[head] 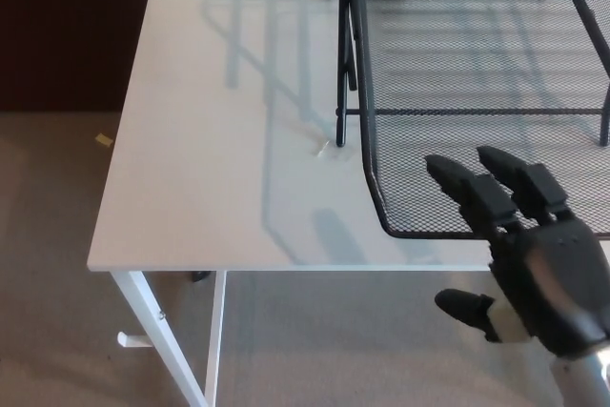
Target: The robot walk towards a table in front and then pushes a layer of a file tray back to its original position using its right hand
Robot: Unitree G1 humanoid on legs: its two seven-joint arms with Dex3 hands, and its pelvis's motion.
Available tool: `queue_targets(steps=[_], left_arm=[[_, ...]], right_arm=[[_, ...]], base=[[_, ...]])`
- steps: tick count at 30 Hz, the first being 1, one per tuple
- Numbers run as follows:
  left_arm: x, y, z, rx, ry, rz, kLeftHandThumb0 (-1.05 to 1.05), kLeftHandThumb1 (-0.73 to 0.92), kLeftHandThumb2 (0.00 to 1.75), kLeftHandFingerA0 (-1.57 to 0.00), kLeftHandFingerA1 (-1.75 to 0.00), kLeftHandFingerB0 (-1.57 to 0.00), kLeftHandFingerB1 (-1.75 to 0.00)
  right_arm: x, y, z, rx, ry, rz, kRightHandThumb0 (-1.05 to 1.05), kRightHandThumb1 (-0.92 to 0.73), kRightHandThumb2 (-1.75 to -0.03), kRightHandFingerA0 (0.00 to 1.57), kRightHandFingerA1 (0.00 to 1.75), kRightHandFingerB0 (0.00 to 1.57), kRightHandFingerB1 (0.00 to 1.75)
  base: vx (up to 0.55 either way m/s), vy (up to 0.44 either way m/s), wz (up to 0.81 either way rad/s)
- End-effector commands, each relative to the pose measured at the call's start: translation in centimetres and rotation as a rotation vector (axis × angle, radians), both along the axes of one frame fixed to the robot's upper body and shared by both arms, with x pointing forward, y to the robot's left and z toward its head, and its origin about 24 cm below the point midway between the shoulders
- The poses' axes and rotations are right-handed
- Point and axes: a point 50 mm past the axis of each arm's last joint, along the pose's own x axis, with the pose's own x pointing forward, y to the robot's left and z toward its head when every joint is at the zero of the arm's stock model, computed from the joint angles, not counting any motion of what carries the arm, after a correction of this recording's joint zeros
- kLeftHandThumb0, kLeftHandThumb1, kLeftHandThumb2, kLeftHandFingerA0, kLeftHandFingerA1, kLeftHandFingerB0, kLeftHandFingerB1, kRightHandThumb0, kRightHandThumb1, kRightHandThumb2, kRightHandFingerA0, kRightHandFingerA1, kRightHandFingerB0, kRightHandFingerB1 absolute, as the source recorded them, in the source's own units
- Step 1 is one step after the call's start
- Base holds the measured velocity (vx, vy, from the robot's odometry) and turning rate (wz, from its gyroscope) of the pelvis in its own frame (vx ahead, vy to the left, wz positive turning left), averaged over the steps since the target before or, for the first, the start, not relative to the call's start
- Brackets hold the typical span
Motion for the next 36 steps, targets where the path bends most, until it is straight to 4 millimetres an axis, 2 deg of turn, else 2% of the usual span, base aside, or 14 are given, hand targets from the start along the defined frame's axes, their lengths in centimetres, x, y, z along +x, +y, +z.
queue_targets(steps=[1,14,15,17,18,19,21,22,28,30,32,33,34,36], left_arm=[[0.0,1.4,0.8,0.025,0.044,0.012,-0.29,0.46,0.63,-0.47,-0.45,-0.36,-0.39],[0.4,1.3,1.0,0.035,0.041,-0.009,-0.31,0.46,0.64,-0.46,-0.46,-0.36,-0.4],[0.4,1.3,1.0,0.046,0.043,-0.015,-0.32,0.46,0.64,-0.46,-0.46,-0.36,-0.4],[0.5,1.3,1.1,0.051,0.043,-0.017,-0.31,0.46,0.64,-0.47,-0.46,-0.36,-0.4],[0.5,1.3,1.1,0.049,0.045,-0.021,-0.31,0.46,0.64,-0.46,-0.46,-0.36,-0.4],[0.4,1.3,1.0,0.05,0.046,-0.022,-0.31,0.46,0.64,-0.47,-0.46,-0.37,-0.4],[0.4,1.3,1.0,0.051,0.046,-0.022,-0.31,0.46,0.64,-0.47,-0.46,-0.37,-0.4],[0.4,1.3,1.0,0.049,0.047,-0.018,-0.31,0.46,0.64,-0.49,-0.47,-0.38,-0.41],[0.4,1.3,1.0,0.049,0.047,-0.018,-0.31,0.46,0.64,-0.49,-0.47,-0.38,-0.41],[0.4,1.3,1.0,0.029,0.039,-0.009,-0.3,0.46,0.63,-0.48,-0.47,-0.38,-0.41],[0.5,1.3,1.1,0.034,0.04,-0.017,-0.3,0.47,0.64,-0.47,-0.47,-0.37,-0.41],[0.5,1.3,1.1,0.039,0.042,-0.025,-0.31,0.47,0.64,-0.47,-0.47,-0.38,-0.41],[0.5,1.3,1.1,0.04,0.043,-0.026,-0.31,0.46,0.64,-0.48,-0.47,-0.38,-0.42],[0.6,1.3,1.2,0.041,0.04,-0.029,-0.31,0.46,0.64,-0.49,-0.47,-0.39,-0.42]], right_arm=[[2.0,-1.0,-0.6,-0.192,-0.055,-0.138,-0.29,-0.17,-0.79,0.03,0.52,0.0,0.48],[4.2,-1.0,-0.7,-0.248,-0.085,-0.163,-0.29,-0.14,-0.77,0.03,0.52,0.0,0.47],[4.4,-0.9,-0.5,-0.247,-0.1,-0.164,-0.55,-0.38,-0.54,0.07,0.29,0.18,0.29],[4.5,-0.8,-0.4,-0.246,-0.114,-0.165,-0.55,-0.38,-0.54,0.07,0.29,0.18,0.29],[4.5,-0.8,-0.2,-0.248,-0.123,-0.166,-0.54,-0.35,-0.69,0.05,0.29,0.13,0.37],[4.6,-0.7,0.2,-0.252,-0.139,-0.169,-0.29,-0.1,-0.75,0.03,0.53,0.0,0.47],[4.7,-0.7,0.3,-0.254,-0.146,-0.171,-0.29,-0.1,-0.75,0.03,0.53,0.0,0.47],[4.9,-0.6,0.7,-0.249,-0.164,-0.167,-0.55,-0.37,-0.52,0.07,0.3,0.18,0.28],[5.0,-0.6,0.8,-0.249,-0.168,-0.169,-0.55,-0.37,-0.52,0.07,0.3,0.18,0.28],[6.1,-0.5,2.1,-0.257,-0.216,-0.181,-0.57,-0.36,-0.52,0.04,0.31,0.15,0.27],[6.4,-0.5,2.1,-0.264,-0.217,-0.185,-0.57,-0.36,-0.52,0.05,0.31,0.15,0.27],[6.5,-0.5,2.2,-0.26,-0.222,-0.184,-0.56,-0.35,-0.51,0.07,0.31,0.16,0.27],[6.8,-0.6,2.2,-0.265,-0.223,-0.186,-0.28,-0.05,-0.72,0.03,0.53,0.0,0.48],[7.2,-0.6,2.4,-0.273,-0.231,-0.189,-0.28,-0.05,-0.72,0.03,0.53,0.0,0.48]], base=[[0.0,0.0,0.0],[0.0,0.0,0.0],[0.0,0.0,0.0],[0.0,0.0,0.0],[0.0,0.0,0.0],[0.0,0.0,0.0],[0.0,0.0,0.0],[0.0,0.0,0.0],[0.0,0.0,0.0],[0.0,0.0,0.0],[0.0,0.0,0.0],[0.0,0.0,0.0],[0.0,0.0,0.0],[0.0,0.0,0.0]])
